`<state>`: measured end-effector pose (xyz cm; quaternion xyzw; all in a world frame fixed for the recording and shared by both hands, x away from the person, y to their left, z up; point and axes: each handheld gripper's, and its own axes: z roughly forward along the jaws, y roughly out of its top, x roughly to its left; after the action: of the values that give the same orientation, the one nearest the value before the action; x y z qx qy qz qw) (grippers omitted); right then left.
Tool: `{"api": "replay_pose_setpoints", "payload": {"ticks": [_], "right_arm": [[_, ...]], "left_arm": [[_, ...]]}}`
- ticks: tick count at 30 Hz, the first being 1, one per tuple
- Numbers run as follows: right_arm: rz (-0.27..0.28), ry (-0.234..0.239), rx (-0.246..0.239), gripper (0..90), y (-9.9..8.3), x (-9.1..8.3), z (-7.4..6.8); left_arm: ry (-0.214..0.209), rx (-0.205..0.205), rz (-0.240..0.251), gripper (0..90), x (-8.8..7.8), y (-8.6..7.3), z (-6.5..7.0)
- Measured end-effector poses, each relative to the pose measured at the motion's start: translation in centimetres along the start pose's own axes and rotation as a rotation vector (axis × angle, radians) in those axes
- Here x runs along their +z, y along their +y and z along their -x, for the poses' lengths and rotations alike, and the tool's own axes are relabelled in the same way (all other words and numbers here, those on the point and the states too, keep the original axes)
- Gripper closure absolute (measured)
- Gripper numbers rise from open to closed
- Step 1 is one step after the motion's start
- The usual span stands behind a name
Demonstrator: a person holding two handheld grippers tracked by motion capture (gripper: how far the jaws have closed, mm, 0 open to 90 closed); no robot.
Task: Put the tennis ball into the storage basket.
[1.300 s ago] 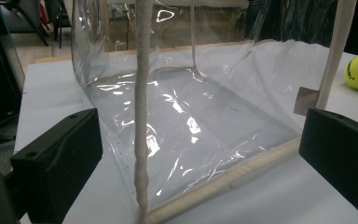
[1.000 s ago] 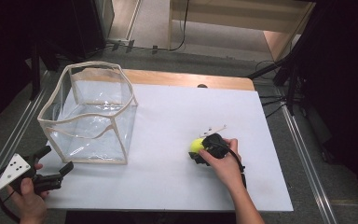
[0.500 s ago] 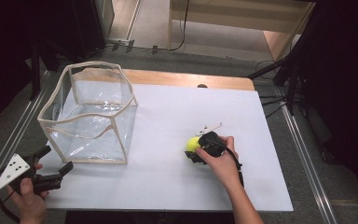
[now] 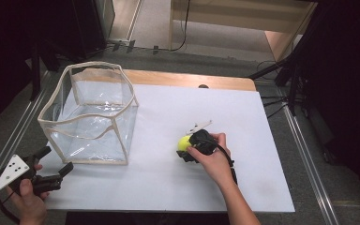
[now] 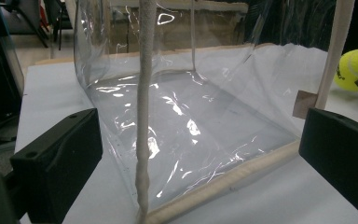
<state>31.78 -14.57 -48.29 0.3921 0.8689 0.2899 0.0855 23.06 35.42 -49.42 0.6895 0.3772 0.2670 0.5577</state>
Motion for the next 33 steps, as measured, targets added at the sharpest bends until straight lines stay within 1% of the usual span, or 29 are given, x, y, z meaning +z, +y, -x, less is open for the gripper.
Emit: {"api": "replay_pose_setpoints", "payload": {"ticks": [1, 2, 3, 5, 9, 12, 14, 15, 16, 26, 29, 31, 33], "right_arm": [[0.0, 0.0, 0.0, 23.3, 0.0, 0.0, 0.0], [0.001, 0.005, -0.001, 23.3, 0.3, 0.1, -0.3], [0.001, 0.007, -0.014, 23.3, 0.5, 0.2, -0.3], [0.002, 0.011, -0.023, 23.3, 0.8, 0.3, -0.6], [0.001, 0.023, -0.028, 23.3, 1.3, 0.5, -1.0], [0.004, 0.037, -0.045, 23.3, 2.0, 0.6, -1.4], [0.004, 0.038, -0.045, 23.3, 2.1, 0.6, -1.4], [0.004, 0.043, -0.049, 23.3, 2.3, 0.7, -1.6], [0.006, 0.044, -0.063, 23.3, 2.6, 0.8, -1.8], [0.005, 0.082, -0.091, 23.3, 3.9, 1.6, -3.1], [0.003, 0.084, -0.095, 23.3, 4.2, 1.8, -3.4], [0.005, 0.095, -0.106, 23.3, 4.6, 1.9, -3.7], [0.004, 0.094, -0.121, 23.3, 4.8, 2.0, -3.9]], "left_arm": [[0.0, 0.0, 0.0, 0.0, 0.0, 0.0, 0.0], [0.0, 0.001, 0.0, 0.0, 0.0, 0.0, 0.0], [0.0, 0.0, 0.0, 0.0, 0.0, 0.0, 0.0], [-0.001, 0.002, 0.0, 0.0, 0.0, 0.0, 0.0], [-0.001, 0.002, -0.001, 0.0, 0.0, 0.0, 0.0], [-0.001, 0.002, -0.003, 0.0, 0.0, 0.0, 0.0], [-0.001, 0.002, -0.003, 0.0, 0.0, 0.0, 0.0], [-0.001, 0.002, -0.003, 0.0, 0.0, 0.0, 0.0], [0.0, 0.003, -0.003, 0.0, 0.0, 0.0, 0.0], [-0.001, 0.003, -0.002, 0.0, 0.0, 0.0, 0.0], [-0.001, 0.003, -0.002, 0.0, 0.0, 0.0, 0.0], [-0.001, 0.003, -0.003, 0.0, 0.0, 0.0, 0.0], [-0.001, 0.002, -0.002, 0.0, 0.0, 0.0, 0.0]]}}
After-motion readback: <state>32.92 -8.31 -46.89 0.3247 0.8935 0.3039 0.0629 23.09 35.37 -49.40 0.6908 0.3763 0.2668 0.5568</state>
